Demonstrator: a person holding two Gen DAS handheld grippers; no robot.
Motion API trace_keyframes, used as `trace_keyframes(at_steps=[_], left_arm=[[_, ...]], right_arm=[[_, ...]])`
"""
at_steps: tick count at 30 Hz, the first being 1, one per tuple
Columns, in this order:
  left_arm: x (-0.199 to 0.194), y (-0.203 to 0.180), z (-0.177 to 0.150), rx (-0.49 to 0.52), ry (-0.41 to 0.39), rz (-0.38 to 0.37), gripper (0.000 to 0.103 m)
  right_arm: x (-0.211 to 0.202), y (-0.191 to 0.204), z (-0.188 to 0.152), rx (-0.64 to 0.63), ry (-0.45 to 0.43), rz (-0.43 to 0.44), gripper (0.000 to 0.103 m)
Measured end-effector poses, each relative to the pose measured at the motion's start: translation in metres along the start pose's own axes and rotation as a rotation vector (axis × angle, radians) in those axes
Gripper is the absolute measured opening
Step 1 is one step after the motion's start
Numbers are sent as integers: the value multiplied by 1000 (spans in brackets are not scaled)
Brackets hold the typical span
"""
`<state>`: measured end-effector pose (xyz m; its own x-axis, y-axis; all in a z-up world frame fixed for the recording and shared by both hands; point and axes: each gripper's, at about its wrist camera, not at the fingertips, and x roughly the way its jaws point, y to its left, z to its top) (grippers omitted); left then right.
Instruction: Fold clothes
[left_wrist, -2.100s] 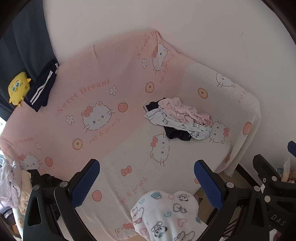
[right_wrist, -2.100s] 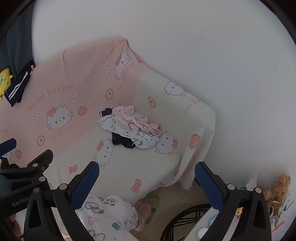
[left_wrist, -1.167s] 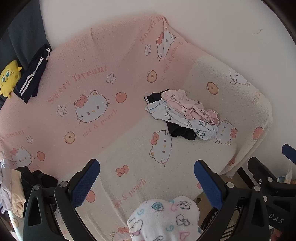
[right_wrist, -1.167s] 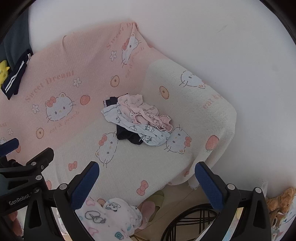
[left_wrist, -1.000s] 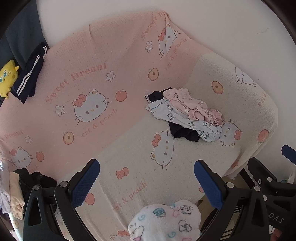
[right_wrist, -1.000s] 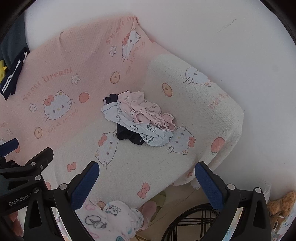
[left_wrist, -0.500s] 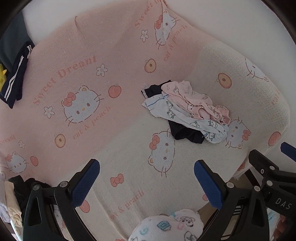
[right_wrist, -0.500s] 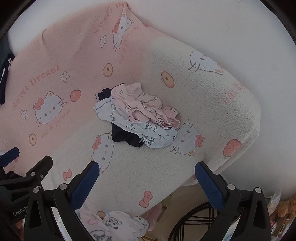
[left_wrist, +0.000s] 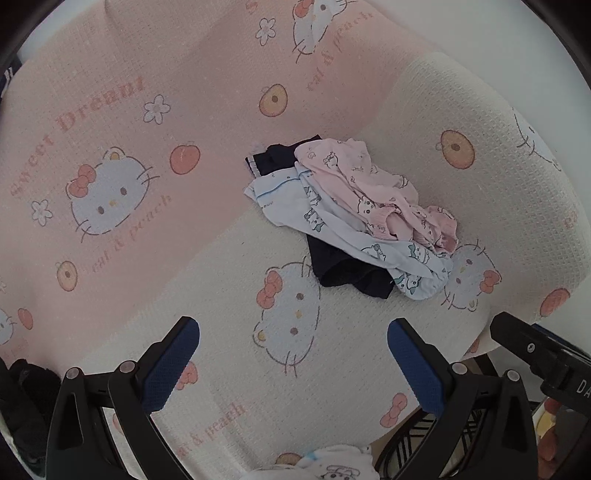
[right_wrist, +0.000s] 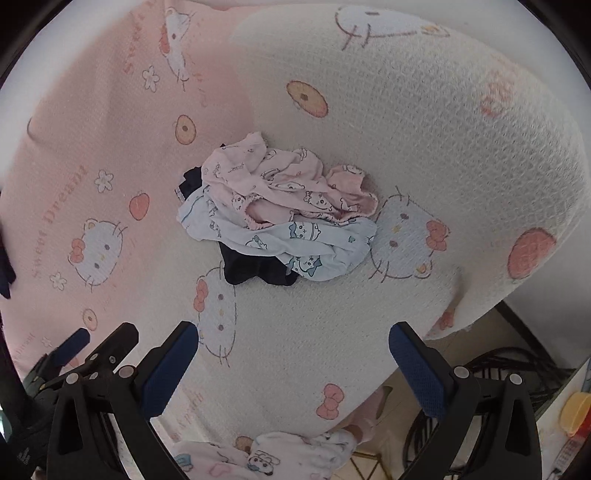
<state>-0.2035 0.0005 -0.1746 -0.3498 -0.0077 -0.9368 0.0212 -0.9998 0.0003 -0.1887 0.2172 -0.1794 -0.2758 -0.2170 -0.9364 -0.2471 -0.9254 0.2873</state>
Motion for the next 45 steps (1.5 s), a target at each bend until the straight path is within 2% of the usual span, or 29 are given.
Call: trace_keyframes(at_steps=[4, 8, 13, 15, 19, 23, 26, 31, 34, 37, 40, 44, 45], left_arm=[[11, -14, 8, 23, -33, -36, 103], [24, -34, 17, 69, 7, -69, 103], [32, -56, 30, 142, 12, -95, 103], [35, -66, 37, 191, 14, -102, 103], [42, -86, 45, 360, -5, -152, 103], [52, -91, 46, 430, -57, -177, 103], [69, -83, 48, 394, -28, -236, 103], [97, -67, 53, 262, 4, -328, 103], [109, -61, 57, 217, 5, -343, 103], [119, -58, 60, 188, 20, -376, 103], [131, -57, 62, 164, 33, -373, 103], [141, -56, 64, 138, 31, -370, 100], [143, -55, 65, 131, 27, -369, 99]], right_arm=[[12, -16, 7, 71, 11, 41, 103], [19, -34, 11, 174, 22, 145, 103], [28, -51, 17, 260, 18, 193, 103], [34, -57, 20, 304, 13, 219, 103], [45, -70, 24, 398, 1, 277, 102], [56, -78, 25, 511, -32, 368, 102], [64, -84, 25, 568, -77, 374, 102], [81, -99, 24, 677, -192, 465, 102], [92, -106, 24, 723, -254, 483, 91], [109, -114, 24, 773, -281, 511, 91], [127, -123, 24, 818, -278, 562, 90], [133, -130, 29, 837, -335, 516, 77], [135, -129, 33, 825, -340, 489, 77]])
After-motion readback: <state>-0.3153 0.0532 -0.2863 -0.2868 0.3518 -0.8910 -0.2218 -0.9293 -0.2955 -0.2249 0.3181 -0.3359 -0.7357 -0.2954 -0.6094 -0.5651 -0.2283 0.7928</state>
